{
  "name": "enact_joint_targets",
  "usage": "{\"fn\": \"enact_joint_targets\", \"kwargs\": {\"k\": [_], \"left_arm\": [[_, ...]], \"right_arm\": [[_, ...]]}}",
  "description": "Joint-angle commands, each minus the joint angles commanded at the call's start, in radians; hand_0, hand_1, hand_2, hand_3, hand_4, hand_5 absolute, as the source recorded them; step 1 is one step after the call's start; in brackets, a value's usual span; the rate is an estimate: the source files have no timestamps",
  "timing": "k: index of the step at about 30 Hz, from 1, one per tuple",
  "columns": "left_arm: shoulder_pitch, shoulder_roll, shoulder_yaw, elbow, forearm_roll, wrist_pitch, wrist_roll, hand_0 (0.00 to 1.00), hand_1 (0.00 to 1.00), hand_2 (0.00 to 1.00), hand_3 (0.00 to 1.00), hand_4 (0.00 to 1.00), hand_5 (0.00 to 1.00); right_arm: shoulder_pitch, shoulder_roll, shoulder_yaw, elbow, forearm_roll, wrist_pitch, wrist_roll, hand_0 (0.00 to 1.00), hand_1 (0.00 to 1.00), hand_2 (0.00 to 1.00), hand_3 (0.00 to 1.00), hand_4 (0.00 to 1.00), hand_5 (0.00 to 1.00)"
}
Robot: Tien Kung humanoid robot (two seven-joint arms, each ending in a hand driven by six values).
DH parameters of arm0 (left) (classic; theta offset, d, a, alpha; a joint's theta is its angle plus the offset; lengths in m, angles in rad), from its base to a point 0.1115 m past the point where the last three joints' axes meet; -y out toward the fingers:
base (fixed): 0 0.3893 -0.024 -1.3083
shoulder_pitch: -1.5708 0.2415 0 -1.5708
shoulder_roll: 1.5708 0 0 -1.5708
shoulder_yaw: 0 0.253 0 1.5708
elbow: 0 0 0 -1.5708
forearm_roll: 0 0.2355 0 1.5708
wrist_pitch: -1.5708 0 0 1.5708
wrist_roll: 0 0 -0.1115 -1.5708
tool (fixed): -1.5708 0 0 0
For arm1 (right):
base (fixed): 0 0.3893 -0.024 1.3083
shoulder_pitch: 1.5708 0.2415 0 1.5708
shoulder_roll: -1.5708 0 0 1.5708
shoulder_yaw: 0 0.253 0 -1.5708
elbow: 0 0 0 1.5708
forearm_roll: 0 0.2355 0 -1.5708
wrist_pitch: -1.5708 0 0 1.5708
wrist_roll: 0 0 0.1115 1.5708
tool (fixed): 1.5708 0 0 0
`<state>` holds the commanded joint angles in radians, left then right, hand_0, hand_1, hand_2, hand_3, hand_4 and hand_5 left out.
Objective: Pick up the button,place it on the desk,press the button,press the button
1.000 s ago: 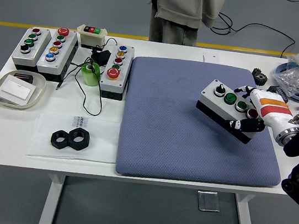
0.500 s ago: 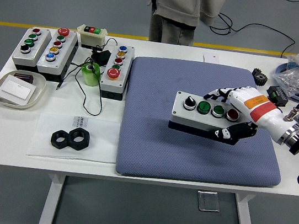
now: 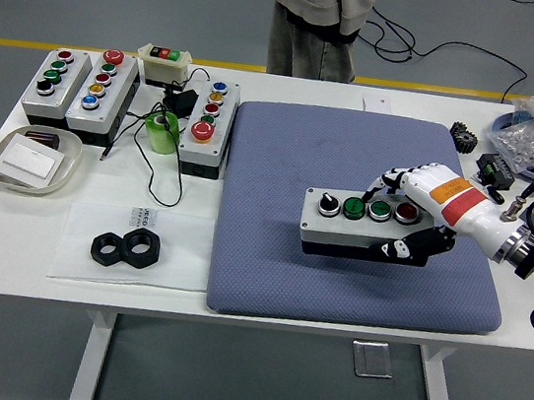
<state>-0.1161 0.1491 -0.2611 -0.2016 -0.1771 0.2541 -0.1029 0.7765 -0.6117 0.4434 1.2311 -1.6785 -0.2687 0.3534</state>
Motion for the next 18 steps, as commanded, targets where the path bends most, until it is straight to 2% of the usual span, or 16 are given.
{"fn": "enact_joint_targets", "kwargs": {"k": [5,18], "left_arm": [[-0.002,0.0,0.001,0.0,0.0,0.0,0.001,0.739,0.826,0.877,0.83,0.64,0.998],[-0.003,-0.002,-0.001,0.0,0.001,0.001,0.002,0.741,0.827,0.876,0.83,0.638,0.998]], "right_arm": [[0.011,0.019,-0.037,-0.055,0.001,-0.01,0.012,0.297,0.332,0.439,0.525,0.822,0.002],[0.037,0.031,-0.11,-0.106,-0.003,-0.036,0.041,0.319,0.336,0.448,0.525,0.812,0.002]]}}
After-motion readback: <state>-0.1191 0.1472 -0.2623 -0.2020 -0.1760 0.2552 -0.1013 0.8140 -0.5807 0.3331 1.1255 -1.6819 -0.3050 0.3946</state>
